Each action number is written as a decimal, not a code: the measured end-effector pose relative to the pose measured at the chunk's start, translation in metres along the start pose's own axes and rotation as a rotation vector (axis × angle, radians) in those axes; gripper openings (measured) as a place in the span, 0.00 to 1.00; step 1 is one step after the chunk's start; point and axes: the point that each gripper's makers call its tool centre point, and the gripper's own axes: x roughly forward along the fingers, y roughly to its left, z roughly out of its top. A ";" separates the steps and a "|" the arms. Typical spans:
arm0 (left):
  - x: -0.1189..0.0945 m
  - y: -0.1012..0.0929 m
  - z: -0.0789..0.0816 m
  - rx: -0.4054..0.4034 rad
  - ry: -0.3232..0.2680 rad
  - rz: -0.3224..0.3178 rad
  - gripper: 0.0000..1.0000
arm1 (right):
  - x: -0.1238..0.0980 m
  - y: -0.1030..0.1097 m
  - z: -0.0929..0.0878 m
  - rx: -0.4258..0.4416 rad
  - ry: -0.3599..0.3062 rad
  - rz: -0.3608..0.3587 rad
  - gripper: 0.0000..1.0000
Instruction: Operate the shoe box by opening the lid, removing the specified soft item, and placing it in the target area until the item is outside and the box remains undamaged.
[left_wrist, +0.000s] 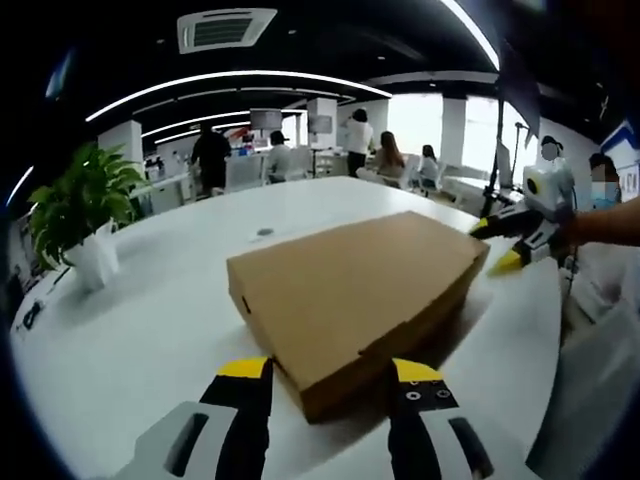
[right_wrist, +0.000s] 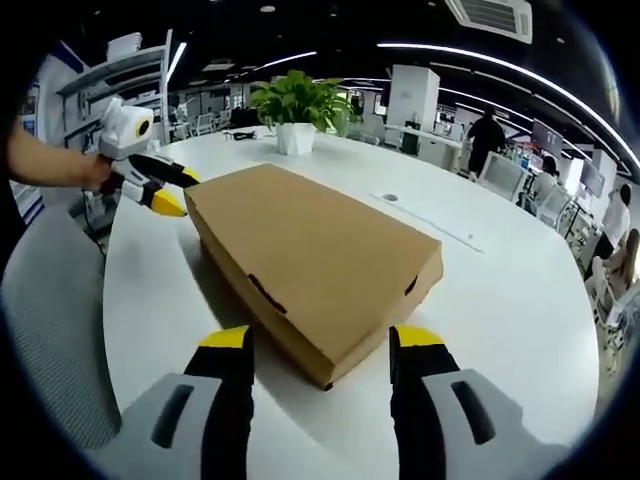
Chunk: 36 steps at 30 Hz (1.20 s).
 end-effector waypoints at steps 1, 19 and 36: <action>0.000 0.000 0.001 -0.008 -0.003 0.002 0.46 | 0.001 -0.001 0.000 0.000 0.002 0.001 0.48; 0.002 -0.003 0.001 -0.019 0.000 0.019 0.44 | 0.004 -0.004 0.002 0.046 -0.004 -0.003 0.45; -0.010 0.008 -0.006 -0.025 0.002 0.039 0.42 | 0.010 0.010 0.008 0.041 -0.001 0.002 0.43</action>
